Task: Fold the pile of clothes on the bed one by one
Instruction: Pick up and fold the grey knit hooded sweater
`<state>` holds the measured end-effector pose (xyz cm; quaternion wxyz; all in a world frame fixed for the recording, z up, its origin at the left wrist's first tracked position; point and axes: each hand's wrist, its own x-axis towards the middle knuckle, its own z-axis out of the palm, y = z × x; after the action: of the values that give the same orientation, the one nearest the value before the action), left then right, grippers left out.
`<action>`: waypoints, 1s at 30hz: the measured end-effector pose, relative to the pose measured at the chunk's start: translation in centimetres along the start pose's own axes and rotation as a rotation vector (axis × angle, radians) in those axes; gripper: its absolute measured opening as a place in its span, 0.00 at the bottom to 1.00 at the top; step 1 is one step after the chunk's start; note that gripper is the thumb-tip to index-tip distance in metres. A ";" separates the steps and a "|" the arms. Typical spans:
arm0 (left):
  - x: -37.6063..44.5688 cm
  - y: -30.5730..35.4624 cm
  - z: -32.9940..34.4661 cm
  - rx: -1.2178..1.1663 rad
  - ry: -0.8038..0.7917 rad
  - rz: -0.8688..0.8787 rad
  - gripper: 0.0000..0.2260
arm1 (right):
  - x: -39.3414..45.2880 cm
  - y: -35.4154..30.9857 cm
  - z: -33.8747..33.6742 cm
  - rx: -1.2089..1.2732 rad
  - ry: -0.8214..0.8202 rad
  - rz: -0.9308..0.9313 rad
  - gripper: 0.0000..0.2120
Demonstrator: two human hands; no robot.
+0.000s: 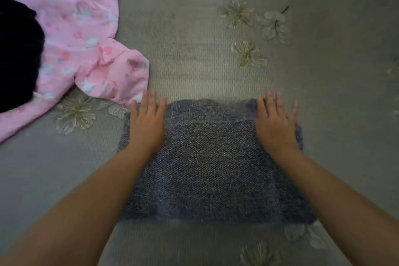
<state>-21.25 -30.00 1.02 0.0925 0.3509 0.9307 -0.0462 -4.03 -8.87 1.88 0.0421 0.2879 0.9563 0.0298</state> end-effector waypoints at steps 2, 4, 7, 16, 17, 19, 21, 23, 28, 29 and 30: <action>-0.6 1.3 2.3 -0.122 0.001 0.132 0.24 | -1.0 -0.7 2.0 0.050 -0.010 -0.105 0.20; -0.9 2.6 4.2 -0.191 -0.062 0.240 0.26 | -1.7 -1.4 4.0 0.095 -0.128 -0.171 0.23; -0.4 2.7 7.1 -0.217 -0.144 0.167 0.34 | -1.5 -0.9 7.1 0.153 -0.327 -0.078 0.25; 1.7 2.3 8.8 -0.314 -0.180 0.065 0.31 | 1.0 -0.9 9.0 0.241 -0.376 0.079 0.26; 2.3 1.9 8.3 -0.346 -0.154 0.089 0.30 | 1.6 -0.8 8.6 0.238 -0.372 0.062 0.26; 4.4 1.0 7.5 -0.378 -0.089 0.144 0.27 | 3.8 -0.3 7.5 0.257 -0.350 -0.002 0.28; 7.3 0.1 6.7 -0.328 -0.160 0.181 0.31 | 6.7 0.3 6.6 0.272 -0.365 -0.080 0.33; 10.0 -0.3 6.0 -0.265 -0.387 0.202 0.38 | 9.6 0.3 5.9 0.218 -0.461 -0.191 0.39; 11.0 0.4 4.6 -0.144 -0.489 0.311 0.27 | 11.6 -1.2 5.7 0.092 -0.667 -0.367 0.30; 10.3 0.6 4.6 -0.111 -0.461 0.311 0.24 | 11.0 -1.3 5.6 0.086 -0.661 -0.373 0.27; 9.6 0.9 4.6 -0.073 -0.431 0.302 0.22 | 10.1 -1.3 5.5 0.078 -0.647 -0.370 0.25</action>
<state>-27.10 -23.81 -5.43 0.3070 0.4642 0.8277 -0.0718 -12.63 -4.18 -4.35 0.3357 0.1060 0.9298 -0.1073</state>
